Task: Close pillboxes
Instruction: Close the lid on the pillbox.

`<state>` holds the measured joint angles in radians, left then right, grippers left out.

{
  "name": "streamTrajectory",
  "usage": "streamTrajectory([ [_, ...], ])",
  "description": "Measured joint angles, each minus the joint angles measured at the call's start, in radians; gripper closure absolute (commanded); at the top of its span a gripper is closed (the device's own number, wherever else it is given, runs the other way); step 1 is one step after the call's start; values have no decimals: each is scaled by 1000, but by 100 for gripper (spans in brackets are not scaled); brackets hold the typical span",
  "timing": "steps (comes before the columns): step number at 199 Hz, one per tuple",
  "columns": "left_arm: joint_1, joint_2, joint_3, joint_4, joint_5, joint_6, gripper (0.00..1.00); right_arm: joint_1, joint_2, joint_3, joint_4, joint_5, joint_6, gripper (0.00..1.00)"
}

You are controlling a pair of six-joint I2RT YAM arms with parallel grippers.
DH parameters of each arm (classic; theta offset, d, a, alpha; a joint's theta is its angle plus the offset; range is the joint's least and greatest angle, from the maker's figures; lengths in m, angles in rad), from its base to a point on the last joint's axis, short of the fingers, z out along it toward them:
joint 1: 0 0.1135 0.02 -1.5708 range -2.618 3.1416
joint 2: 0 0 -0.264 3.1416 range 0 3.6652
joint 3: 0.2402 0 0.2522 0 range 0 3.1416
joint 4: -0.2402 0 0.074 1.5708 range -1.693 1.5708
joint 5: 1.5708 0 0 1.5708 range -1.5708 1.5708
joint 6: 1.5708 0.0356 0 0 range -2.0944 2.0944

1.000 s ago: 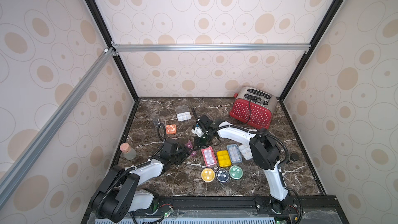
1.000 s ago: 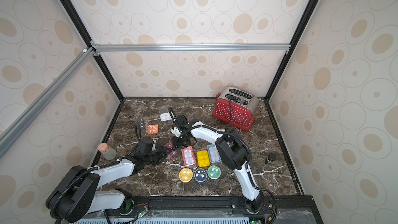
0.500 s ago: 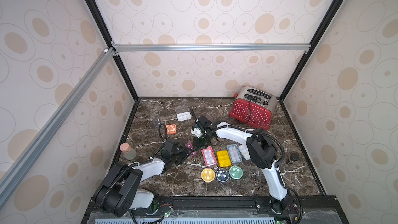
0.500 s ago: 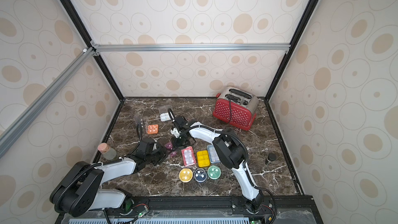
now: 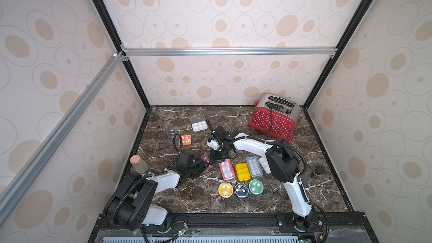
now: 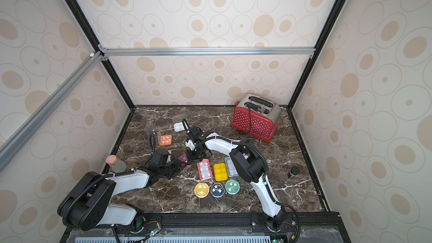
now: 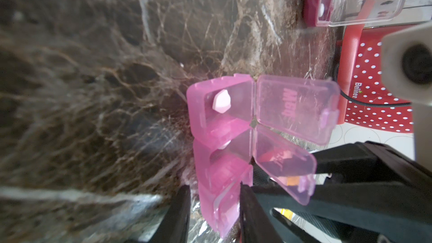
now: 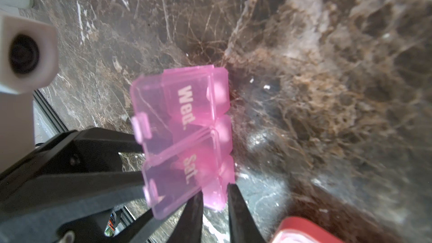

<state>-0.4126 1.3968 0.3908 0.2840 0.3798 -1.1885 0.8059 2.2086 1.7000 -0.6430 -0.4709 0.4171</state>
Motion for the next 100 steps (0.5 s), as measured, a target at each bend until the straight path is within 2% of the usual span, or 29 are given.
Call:
streamTrajectory([
  [52, 3, 15, 8, 24, 0, 0, 84, -3, 9, 0, 6, 4, 12, 80],
  [100, 1, 25, 10, 26, 16, 4, 70, -8, 9, 0, 7, 3, 12, 78],
])
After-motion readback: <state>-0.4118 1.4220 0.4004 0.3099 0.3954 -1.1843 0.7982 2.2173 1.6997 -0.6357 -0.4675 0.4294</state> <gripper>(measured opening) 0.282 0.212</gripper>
